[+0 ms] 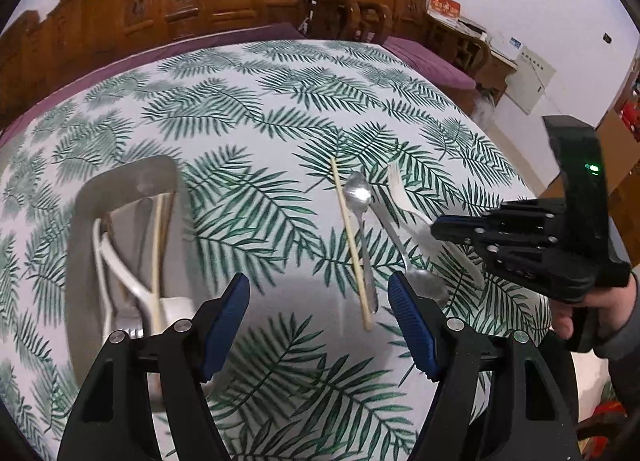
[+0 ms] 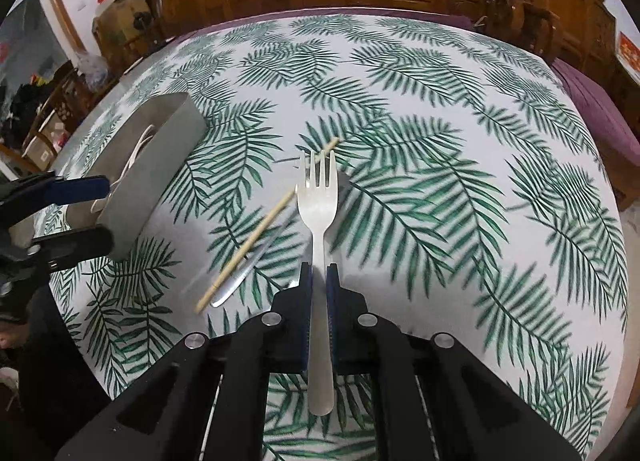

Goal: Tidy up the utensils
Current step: 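Grasp another wooden chopstick with the left tool while the right tool holds the fork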

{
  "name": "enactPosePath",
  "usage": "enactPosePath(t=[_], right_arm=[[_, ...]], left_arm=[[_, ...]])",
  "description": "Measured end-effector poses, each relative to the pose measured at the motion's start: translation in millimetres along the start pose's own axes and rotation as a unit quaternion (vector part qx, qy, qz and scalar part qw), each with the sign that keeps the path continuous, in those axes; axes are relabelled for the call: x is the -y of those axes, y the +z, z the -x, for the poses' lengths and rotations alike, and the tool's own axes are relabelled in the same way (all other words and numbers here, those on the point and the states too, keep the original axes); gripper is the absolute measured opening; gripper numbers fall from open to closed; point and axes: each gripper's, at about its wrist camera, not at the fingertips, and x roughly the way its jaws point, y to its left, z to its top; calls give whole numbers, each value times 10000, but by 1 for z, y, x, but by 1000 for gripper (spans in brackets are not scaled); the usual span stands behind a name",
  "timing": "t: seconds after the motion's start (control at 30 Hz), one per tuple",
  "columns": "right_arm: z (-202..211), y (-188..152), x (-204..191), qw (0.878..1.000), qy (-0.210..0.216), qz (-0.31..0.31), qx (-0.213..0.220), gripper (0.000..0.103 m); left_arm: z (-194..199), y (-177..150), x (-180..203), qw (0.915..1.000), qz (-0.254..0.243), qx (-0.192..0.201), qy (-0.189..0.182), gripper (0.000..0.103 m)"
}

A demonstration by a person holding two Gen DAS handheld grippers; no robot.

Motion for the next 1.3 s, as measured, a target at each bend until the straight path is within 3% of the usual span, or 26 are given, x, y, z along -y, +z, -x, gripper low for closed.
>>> enactPosePath(t=[0.07, 0.2, 0.27, 0.6, 0.87, 0.93, 1.0, 1.3], right_arm=[[3, -6, 5, 10000, -60, -56, 14, 8], [6, -15, 14, 9997, -94, -211, 29, 8], [8, -19, 17, 9996, -116, -254, 32, 8], [19, -27, 26, 9986, -130, -473, 209, 8], [21, -33, 26, 9981, -95, -574, 215, 8], [20, -33, 25, 9981, -93, -575, 201, 9], [19, -34, 23, 9982, -87, -560, 190, 9], [24, -28, 9, 9985, -40, -471, 267, 9]], left_arm=[[-10, 3, 5, 9999, -67, -69, -40, 63], [-34, 6, 14, 9993, -164, -307, -158, 38], [-47, 8, 16, 9988, -172, -420, -161, 32], [-87, 17, 21, 9974, -211, -676, -121, 22], [-104, 30, 24, 9969, -144, -777, -46, 21], [-106, 33, 27, 9966, -217, -797, 75, 16], [-107, 33, 26, 9962, -250, -824, 151, 5], [-81, 28, 13, 9973, -210, -687, 164, 4]])
